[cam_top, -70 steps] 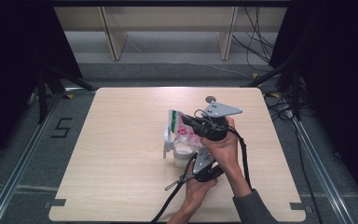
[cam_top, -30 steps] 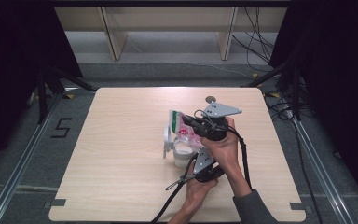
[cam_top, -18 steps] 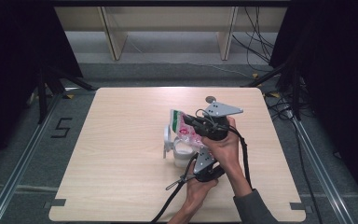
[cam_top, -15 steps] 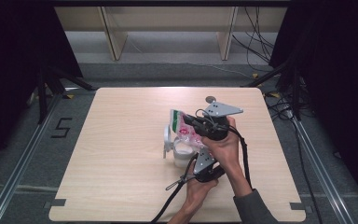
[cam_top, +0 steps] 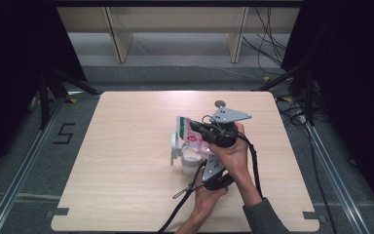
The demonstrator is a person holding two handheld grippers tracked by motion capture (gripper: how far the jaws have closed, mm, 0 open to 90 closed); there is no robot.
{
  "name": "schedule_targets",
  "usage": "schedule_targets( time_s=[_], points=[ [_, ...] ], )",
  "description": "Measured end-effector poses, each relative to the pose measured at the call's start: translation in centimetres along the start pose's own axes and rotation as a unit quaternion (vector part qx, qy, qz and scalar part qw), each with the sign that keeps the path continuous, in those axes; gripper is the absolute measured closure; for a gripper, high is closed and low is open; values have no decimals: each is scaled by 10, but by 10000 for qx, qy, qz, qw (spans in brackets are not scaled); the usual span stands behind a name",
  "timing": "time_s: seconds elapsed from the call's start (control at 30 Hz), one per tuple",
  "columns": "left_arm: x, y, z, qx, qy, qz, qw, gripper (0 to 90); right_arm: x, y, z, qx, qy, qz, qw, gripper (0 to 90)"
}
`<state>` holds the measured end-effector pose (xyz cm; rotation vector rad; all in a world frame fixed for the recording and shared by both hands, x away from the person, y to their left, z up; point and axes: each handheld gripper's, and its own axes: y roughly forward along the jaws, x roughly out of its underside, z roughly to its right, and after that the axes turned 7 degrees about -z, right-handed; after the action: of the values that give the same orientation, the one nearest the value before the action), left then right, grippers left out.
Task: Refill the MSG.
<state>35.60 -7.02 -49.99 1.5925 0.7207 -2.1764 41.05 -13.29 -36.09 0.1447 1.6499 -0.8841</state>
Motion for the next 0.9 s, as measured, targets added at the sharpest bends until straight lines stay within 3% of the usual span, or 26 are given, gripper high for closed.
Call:
schedule_targets(
  time_s=[0.03,0.07,0.2,0.5,0.6,0.7,0.83,0.87,0.9],
  points=[
    [0,0,0,0,-2,-13,10000,786,0,0,2,-47,-60,41,10000,899],
    [0,0,0,3,-5,-15,10000,786,0,0,0,-82,131,22,9999,898],
    [0,1,0,18,-7,8,10000,786,0,-1,0,43,67,20,10000,899],
    [0,0,0,17,-15,22,10000,786,-1,0,0,-54,-89,18,9999,898],
    [0,0,0,26,-44,15,10000,786,0,-1,-1,-33,114,-27,9999,898],
    [0,0,0,13,-23,23,10000,785,-1,0,0,-53,-69,40,10000,898],
    [0,0,0,32,-19,49,10000,785,-1,-2,-2,3,69,-49,10000,898],
    [0,0,0,33,-35,44,10000,785,-1,0,0,-61,-75,48,9999,898],
    [0,0,0,29,-44,33,10000,785,-1,0,0,-58,-65,44,10000,898]
  ],
)
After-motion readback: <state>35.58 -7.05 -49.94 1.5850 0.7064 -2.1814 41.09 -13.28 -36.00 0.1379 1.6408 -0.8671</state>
